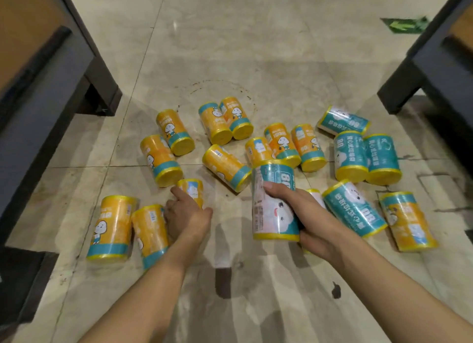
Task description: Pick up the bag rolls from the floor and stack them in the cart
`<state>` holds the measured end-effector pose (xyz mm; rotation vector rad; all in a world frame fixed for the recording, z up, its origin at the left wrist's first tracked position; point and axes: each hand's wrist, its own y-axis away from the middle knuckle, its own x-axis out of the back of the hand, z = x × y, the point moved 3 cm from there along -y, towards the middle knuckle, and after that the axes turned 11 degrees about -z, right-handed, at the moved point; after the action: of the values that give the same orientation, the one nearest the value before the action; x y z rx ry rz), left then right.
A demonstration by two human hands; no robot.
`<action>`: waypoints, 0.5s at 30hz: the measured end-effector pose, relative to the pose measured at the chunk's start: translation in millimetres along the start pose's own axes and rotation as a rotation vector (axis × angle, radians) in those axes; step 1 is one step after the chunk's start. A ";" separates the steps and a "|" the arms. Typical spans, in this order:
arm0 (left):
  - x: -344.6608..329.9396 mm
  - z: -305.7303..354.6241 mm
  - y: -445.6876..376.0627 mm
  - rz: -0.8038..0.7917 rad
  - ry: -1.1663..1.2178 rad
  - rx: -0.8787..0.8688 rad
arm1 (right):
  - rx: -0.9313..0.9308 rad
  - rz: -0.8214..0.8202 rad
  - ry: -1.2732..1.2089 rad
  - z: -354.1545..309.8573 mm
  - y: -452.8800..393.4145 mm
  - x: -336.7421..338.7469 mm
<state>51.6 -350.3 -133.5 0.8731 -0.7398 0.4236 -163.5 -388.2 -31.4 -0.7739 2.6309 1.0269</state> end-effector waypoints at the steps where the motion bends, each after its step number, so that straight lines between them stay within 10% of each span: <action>1: 0.2 -0.4 -2.1 -0.013 -0.007 0.001 | 0.008 0.004 -0.007 -0.9 2.7 0.6; 15: 91.1 54.3 83.6 -0.379 0.867 -0.479 | 0.179 0.029 0.127 -36.2 31.4 -21.9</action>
<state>40.4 -341.6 0.8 0.2959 0.1366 0.2288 -162.5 -384.7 21.1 -0.7852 2.8010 0.7585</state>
